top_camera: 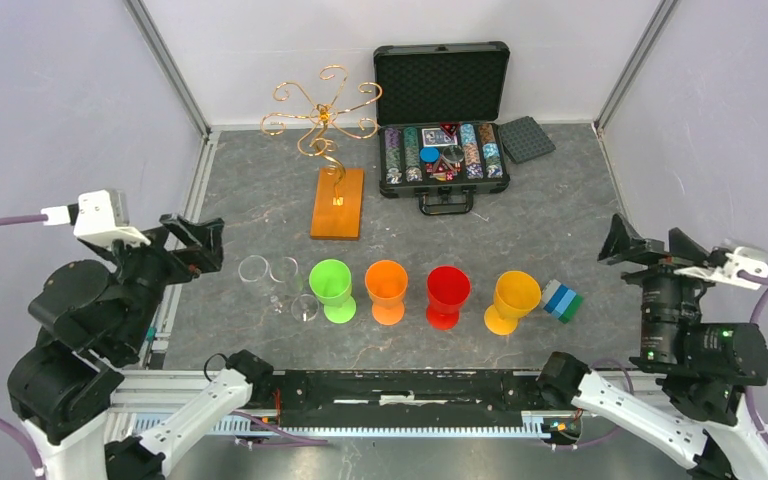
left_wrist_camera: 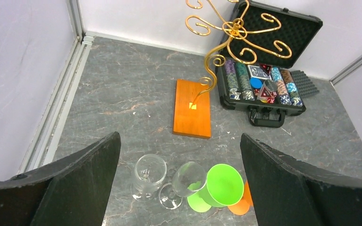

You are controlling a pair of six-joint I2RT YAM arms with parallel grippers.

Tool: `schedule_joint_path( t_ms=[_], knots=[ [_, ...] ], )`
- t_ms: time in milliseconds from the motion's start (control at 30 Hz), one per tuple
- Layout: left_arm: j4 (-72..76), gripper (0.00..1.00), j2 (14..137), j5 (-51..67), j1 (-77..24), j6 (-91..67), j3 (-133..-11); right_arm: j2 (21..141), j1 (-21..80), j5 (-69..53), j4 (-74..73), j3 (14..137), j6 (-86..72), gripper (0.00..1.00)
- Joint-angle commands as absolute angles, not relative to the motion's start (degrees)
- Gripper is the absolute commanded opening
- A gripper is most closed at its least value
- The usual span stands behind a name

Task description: Take the wine glass off the wine glass rack

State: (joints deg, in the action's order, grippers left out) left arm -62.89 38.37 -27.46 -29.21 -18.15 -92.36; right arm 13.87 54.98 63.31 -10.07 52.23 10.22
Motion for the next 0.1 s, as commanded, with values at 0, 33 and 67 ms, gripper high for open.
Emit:
schedule_joint_path(
  t_ms=[0, 33, 67],
  knots=[
    [-61.17, 1.0, 37.9, -29.08, -29.14, -18.93, -94.04, 12.53, 54.88, 65.17, -10.9, 53.48, 8.91, 0.98],
    [-61.09, 1.0, 37.92, -29.3, -29.1, -19.05, -94.04, 12.41, 54.93, 65.21, -10.93, 53.41, 8.63, 0.98],
    [-60.96, 1.0, 37.83, -29.33, -29.13, -18.88, -94.0, 12.31, 54.93, 65.3, -10.94, 53.35, 8.41, 0.98]
  ],
)
